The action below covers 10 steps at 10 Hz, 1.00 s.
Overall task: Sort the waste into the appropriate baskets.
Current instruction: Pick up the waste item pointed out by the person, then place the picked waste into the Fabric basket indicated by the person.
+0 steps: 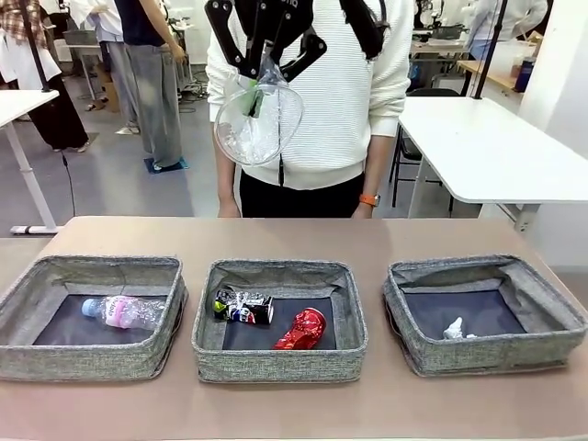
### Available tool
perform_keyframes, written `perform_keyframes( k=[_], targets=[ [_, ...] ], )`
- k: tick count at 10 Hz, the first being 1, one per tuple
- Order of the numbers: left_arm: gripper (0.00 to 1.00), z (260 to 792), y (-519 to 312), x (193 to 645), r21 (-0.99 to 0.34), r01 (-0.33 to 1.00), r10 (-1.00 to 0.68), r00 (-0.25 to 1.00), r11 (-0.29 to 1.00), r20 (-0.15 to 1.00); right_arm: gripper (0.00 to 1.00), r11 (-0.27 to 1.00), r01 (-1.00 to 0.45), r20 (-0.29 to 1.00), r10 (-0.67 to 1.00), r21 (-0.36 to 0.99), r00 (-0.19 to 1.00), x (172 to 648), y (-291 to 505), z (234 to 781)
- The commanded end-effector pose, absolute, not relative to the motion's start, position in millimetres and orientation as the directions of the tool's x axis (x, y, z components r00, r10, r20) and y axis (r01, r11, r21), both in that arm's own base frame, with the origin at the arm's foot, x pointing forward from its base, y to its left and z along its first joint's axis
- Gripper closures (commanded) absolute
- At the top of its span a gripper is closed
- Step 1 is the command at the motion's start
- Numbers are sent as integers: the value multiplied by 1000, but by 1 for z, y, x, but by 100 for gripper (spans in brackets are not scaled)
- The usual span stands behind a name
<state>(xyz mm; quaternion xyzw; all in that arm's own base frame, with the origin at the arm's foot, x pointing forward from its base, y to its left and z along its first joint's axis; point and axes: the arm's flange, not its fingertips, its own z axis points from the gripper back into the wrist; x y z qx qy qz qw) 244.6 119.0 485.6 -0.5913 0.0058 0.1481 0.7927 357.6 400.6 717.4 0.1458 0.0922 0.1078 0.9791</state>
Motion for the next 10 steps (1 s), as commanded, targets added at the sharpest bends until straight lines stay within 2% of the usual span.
perform_keyframes(
  k=[1,10],
  targets=[
    [0,488,119,244,-942,-227,228,958,246,-172,99,934,-189,-147,242,303,959,357,400,721],
    [0,488,119,244,-942,-227,228,958,246,-172,99,934,-189,-147,242,303,959,357,400,721]
  ],
)
